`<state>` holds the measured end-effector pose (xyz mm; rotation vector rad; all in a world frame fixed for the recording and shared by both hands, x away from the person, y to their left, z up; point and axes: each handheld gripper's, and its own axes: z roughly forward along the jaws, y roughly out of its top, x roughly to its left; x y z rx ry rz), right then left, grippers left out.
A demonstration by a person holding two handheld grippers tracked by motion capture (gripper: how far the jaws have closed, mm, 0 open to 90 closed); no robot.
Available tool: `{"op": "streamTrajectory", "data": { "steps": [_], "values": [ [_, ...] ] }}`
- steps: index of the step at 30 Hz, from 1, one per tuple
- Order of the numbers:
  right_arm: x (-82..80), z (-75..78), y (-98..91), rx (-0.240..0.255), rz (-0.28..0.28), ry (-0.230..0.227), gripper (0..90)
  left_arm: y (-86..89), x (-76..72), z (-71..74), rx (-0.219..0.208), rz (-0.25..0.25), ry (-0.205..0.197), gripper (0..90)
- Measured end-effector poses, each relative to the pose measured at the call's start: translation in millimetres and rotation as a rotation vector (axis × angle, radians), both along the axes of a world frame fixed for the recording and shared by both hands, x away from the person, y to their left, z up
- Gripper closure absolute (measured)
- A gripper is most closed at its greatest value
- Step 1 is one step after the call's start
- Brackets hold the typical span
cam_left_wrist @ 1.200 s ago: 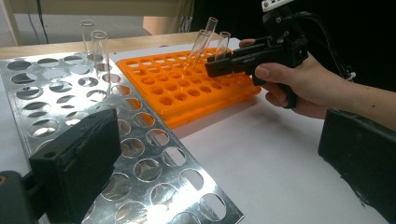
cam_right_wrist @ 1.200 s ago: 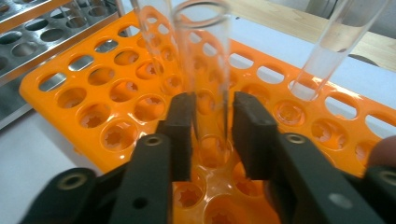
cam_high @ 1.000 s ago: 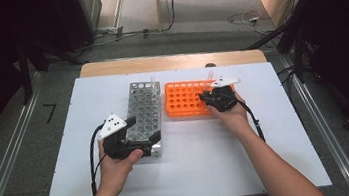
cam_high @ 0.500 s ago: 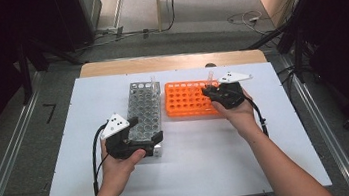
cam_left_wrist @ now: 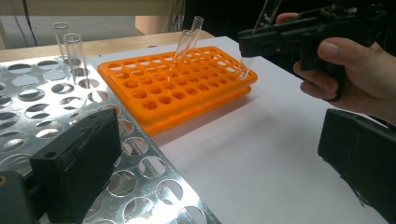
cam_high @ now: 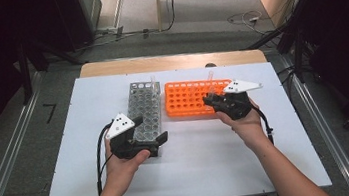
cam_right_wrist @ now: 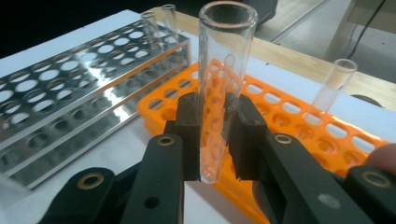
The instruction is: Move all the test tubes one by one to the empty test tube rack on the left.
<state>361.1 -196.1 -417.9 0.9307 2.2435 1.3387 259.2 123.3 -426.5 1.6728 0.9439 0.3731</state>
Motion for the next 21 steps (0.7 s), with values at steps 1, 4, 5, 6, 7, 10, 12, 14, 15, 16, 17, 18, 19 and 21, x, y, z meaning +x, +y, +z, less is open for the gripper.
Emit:
{"op": "streamTrajectory", "data": {
  "steps": [1, 4, 5, 6, 7, 10, 12, 14, 15, 16, 17, 18, 19, 21],
  "values": [
    [-3.5, -0.3, 0.0, 0.005, 0.007, 0.004, 74.0, -0.7, -0.2, 0.3, -0.002, -0.001, 0.000, 0.0],
    [-13.9, -1.8, 1.0, 0.001, 0.023, 0.004, 74.0, -2.5, -0.9, 1.3, -0.003, -0.006, -0.004, 0.0],
    [-16.9, -2.7, 1.4, -0.005, 0.032, -0.005, 73.9, -3.0, -1.2, 1.7, -0.002, -0.007, -0.003, 0.0],
    [-20.2, -3.2, 1.9, -0.007, 0.035, -0.002, 74.0, -3.7, -1.5, 1.9, -0.001, -0.010, -0.005, 0.0],
    [-23.1, -3.9, 2.3, -0.004, 0.042, 0.001, 74.0, -4.4, -1.7, 2.1, -0.001, -0.013, -0.006, 0.0],
    [-32.9, -5.2, 4.0, 0.001, 0.059, 0.001, 73.9, -6.1, -2.3, 2.6, 0.001, -0.017, -0.007, 0.0],
    [-39.3, -6.0, 4.7, 0.007, 0.073, 0.004, 74.0, -7.1, -2.4, 2.8, -0.002, -0.021, -0.006, 0.0],
    [-45.3, -7.4, 5.9, 0.010, 0.086, 0.008, 74.0, -8.9, -2.7, 3.1, -0.004, -0.023, -0.006, 0.0],
    [-48.2, -8.2, 6.7, 0.010, 0.092, 0.009, 73.9, -9.7, -2.9, 3.3, -0.005, -0.027, -0.007, 0.0],
    [-51.3, -9.1, 7.3, 0.010, 0.096, 0.010, 74.0, -10.5, -3.1, 3.6, -0.002, -0.031, -0.007, 0.0],
    [-53.9, -10.0, 7.7, 0.010, 0.103, 0.011, 74.0, -11.5, -3.6, 3.9, -0.002, -0.032, -0.007, 0.0],
    [-57.1, -10.9, 8.0, 0.008, 0.105, 0.012, 74.0, -12.4, -4.1, 4.2, -0.004, -0.036, -0.008, 0.0],
    [-60.0, -11.9, 8.2, 0.008, 0.110, 0.011, 74.0, -13.4, -4.7, 4.5, -0.003, -0.039, -0.009, 0.0],
    [-65.0, -13.7, 9.2, 0.004, 0.121, 0.013, 74.0, -15.7, -5.7, 5.0, -0.001, -0.045, -0.011, 0.0]
  ]
}}
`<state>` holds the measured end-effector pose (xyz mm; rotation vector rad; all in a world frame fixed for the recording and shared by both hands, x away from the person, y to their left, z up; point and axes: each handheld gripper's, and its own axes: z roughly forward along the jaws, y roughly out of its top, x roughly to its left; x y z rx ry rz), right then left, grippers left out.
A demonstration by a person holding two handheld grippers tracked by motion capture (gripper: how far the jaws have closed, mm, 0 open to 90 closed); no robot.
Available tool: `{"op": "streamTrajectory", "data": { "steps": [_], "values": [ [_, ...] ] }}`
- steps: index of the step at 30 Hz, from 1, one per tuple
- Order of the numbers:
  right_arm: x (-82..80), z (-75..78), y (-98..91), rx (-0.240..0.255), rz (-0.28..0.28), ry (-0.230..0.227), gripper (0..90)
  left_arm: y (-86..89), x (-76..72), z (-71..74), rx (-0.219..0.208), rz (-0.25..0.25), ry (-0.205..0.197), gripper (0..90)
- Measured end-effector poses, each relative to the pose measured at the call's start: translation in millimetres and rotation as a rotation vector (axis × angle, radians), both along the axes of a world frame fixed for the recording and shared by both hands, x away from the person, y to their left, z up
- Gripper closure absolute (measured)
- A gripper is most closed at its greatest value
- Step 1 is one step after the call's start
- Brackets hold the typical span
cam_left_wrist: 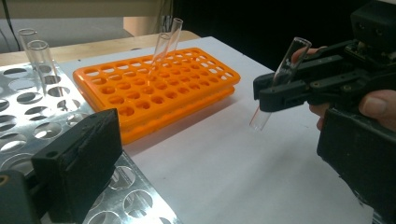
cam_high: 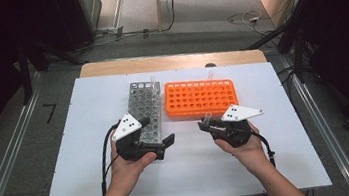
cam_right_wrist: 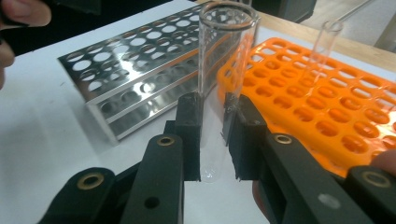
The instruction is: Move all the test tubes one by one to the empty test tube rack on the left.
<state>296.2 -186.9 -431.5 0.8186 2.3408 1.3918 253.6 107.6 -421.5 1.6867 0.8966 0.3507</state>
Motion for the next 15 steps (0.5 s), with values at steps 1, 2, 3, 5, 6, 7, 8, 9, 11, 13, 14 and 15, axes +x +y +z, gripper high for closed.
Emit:
{"op": "streamTrajectory", "data": {
  "steps": [1, 2, 3, 5, 6, 7, 8, 9, 11, 13, 14, 15],
  "values": [
    [-2.1, -0.6, 0.7, -0.010, 0.007, -0.002, 74.0, -1.2, -0.5, 0.4, 0.001, -0.002, 0.000, 0.0],
    [-4.2, -1.2, 0.9, -0.011, 0.010, 0.001, 74.0, -2.3, -0.8, 0.5, 0.001, -0.007, -0.003, 0.0],
    [-6.2, -1.8, 1.5, -0.005, 0.014, 0.004, 73.9, -3.3, -1.1, 0.7, 0.002, -0.009, -0.003, 0.0],
    [-10.0, -3.0, 2.6, -0.010, 0.023, 0.005, 74.0, -5.7, -1.9, 1.0, 0.001, -0.017, -0.003, 0.0],
    [-11.6, -3.8, 3.3, -0.009, 0.025, 0.007, 74.0, -7.0, -2.1, 1.0, 0.003, -0.020, -0.005, 0.1],
    [-13.1, -4.6, 3.9, -0.010, 0.030, 0.011, 73.9, -8.2, -2.1, 1.1, 0.003, -0.027, -0.005, 0.1],
    [-14.6, -5.3, 4.8, -0.010, 0.033, 0.014, 74.0, -9.4, -2.1, 0.9, 0.003, -0.031, -0.006, 0.2],
    [-15.8, -5.8, 5.7, -0.010, 0.039, 0.015, 74.0, -10.7, -2.4, 0.9, 0.004, -0.033, -0.004, 0.4],
    [-18.2, -6.7, 7.6, -0.013, 0.046, 0.015, 74.0, -12.7, -2.2, 0.4, 0.002, -0.041, -0.003, 1.1],
    [-19.7, -8.0, 9.7, -0.014, 0.056, 0.019, 74.0, -15.4, -2.5, 0.0, 0.000, -0.049, -0.002, 1.2],
    [-20.4, -8.7, 11.1, -0.017, 0.062, 0.017, 74.0, -16.1, -3.0, 0.1, 0.006, -0.055, -0.003, 1.6],
    [-21.3, -9.4, 12.6, -0.020, 0.065, 0.019, 74.0, -17.1, -3.4, 0.3, 0.005, -0.061, -0.002, 2.4]
  ]
}}
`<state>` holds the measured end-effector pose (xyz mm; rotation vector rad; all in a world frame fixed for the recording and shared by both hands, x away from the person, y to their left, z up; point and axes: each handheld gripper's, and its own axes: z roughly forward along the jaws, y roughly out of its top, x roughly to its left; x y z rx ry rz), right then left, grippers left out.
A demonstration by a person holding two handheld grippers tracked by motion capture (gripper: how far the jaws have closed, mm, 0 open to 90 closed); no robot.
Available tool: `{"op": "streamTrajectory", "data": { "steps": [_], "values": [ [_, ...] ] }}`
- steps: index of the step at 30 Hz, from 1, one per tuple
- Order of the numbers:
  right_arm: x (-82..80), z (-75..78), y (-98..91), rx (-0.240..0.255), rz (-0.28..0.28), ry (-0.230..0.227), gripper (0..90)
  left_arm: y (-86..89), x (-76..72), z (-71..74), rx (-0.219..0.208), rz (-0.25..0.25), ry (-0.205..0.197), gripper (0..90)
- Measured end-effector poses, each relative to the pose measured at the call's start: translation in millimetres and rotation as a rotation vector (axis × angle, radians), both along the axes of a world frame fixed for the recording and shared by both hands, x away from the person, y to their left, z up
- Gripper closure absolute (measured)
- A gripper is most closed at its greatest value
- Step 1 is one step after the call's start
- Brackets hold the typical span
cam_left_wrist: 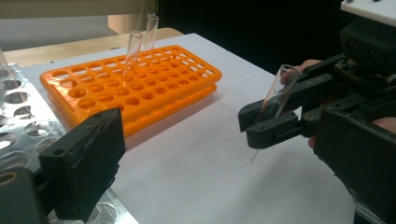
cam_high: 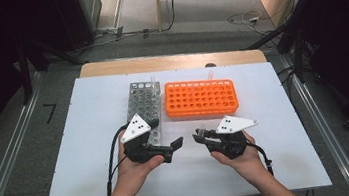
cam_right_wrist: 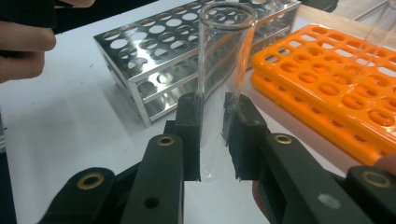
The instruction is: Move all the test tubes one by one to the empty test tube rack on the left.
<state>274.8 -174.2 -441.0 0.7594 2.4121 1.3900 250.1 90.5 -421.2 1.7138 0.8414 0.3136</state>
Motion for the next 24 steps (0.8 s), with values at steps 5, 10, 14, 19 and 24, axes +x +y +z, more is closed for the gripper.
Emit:
{"op": "streamTrajectory", "data": {
  "steps": [5, 10, 14, 19, 24],
  "values": [
    [-2.3, -2.5, 6.1, -0.011, 0.020, 0.001, 74.0, -3.5, -1.9, 0.4, -0.018, -0.027, -0.004, 8.4],
    [-4.8, -3.2, 11.1, -0.014, 0.035, -0.003, 74.0, -11.6, -2.9, -0.3, -0.008, -0.042, 0.003, 19.9],
    [-7.4, -3.1, 15.0, -0.014, 0.048, -0.004, 74.0, -21.8, -4.2, 0.0, -0.003, -0.077, 0.008, 30.4],
    [-9.9, -3.7, 19.1, -0.021, 0.063, -0.008, 74.0, -33.2, -6.4, 0.5, 0.023, -0.112, -0.006, 41.7],
    [-12.4, -4.0, 22.5, -0.028, 0.078, -0.006, 74.0, -41.2, -8.0, -1.6, 0.046, -0.130, -0.022, 54.3]
  ]
}}
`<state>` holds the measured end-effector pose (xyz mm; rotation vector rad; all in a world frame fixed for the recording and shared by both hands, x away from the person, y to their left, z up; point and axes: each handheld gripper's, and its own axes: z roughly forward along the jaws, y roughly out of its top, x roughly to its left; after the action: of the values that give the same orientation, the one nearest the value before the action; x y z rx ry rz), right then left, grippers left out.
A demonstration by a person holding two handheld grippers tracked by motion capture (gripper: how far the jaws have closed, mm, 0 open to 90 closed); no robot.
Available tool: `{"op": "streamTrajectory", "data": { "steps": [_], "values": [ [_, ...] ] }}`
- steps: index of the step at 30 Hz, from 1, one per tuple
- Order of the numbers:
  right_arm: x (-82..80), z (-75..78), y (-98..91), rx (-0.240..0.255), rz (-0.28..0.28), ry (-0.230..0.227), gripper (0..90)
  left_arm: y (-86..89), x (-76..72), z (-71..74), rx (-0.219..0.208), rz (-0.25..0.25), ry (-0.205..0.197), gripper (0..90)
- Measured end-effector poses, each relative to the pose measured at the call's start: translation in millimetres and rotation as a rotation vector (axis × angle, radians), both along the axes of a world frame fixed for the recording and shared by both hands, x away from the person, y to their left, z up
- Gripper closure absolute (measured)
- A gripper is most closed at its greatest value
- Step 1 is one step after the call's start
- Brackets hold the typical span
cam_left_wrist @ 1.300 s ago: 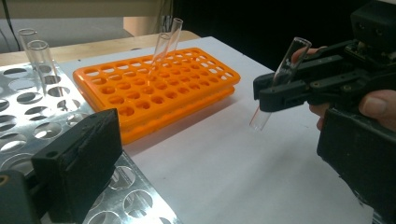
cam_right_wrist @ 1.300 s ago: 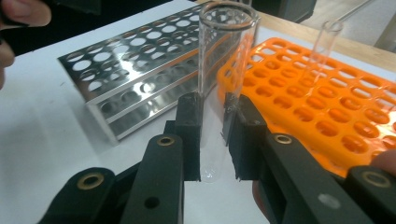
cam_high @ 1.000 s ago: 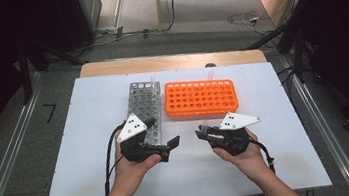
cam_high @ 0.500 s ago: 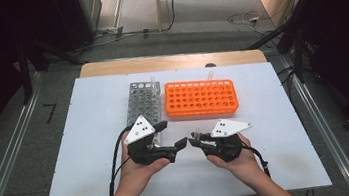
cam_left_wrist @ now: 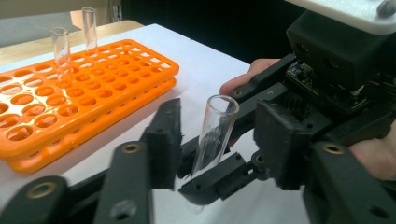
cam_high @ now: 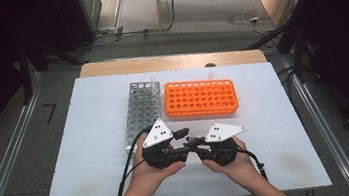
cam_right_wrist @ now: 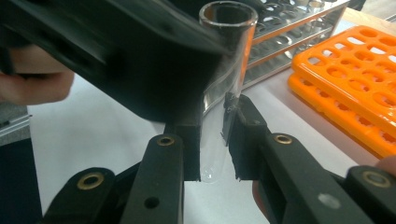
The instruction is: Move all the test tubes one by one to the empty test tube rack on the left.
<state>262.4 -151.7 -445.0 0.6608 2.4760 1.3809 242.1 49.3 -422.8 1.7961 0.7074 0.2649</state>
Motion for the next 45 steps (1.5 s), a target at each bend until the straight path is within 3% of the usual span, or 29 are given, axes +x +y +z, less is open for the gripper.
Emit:
{"op": "streamTrajectory", "data": {
  "steps": [9, 14, 21, 25, 30, 35, 39, 45],
  "values": [
    [-2.3, 0.4, 2.4, -0.006, 0.015, -0.008, 74.0, -2.0, -1.0, -0.7, 0.023, 0.004, -0.033, 72.3],
    [-1.9, -0.5, 3.3, -0.010, 0.010, -0.004, 74.0, -2.6, -1.3, -1.5, 0.046, 0.015, -0.056, 74.8],
    [-1.2, 0.7, 2.4, -0.005, 0.011, -0.001, 72.9, -2.0, -0.9, -0.6, 0.037, 0.015, -0.062, 75.8],
    [-2.2, 2.3, 1.0, -0.011, 0.028, -0.006, 61.2, 1.4, 1.3, 2.3, 0.023, 0.022, -0.057, 75.9],
    [0.4, 4.9, -7.3, 0.020, 0.056, 0.015, 39.1, 7.2, 5.0, 7.3, 0.004, 0.041, -0.058, 75.9],
    [3.9, 6.2, -19.1, 0.025, 0.047, 0.028, 16.6, 13.3, 8.6, 12.1, -0.011, 0.057, -0.063, 75.9],
    [4.6, 6.0, -31.4, 0.033, 0.030, 0.026, 9.5, 19.0, 12.7, 16.4, -0.023, 0.074, -0.066, 75.9],
    [4.5, 5.5, -50.4, 0.035, 0.005, 0.031, 6.0, 30.5, 22.2, 26.2, -0.030, 0.109, -0.078, 75.9]
  ]
}}
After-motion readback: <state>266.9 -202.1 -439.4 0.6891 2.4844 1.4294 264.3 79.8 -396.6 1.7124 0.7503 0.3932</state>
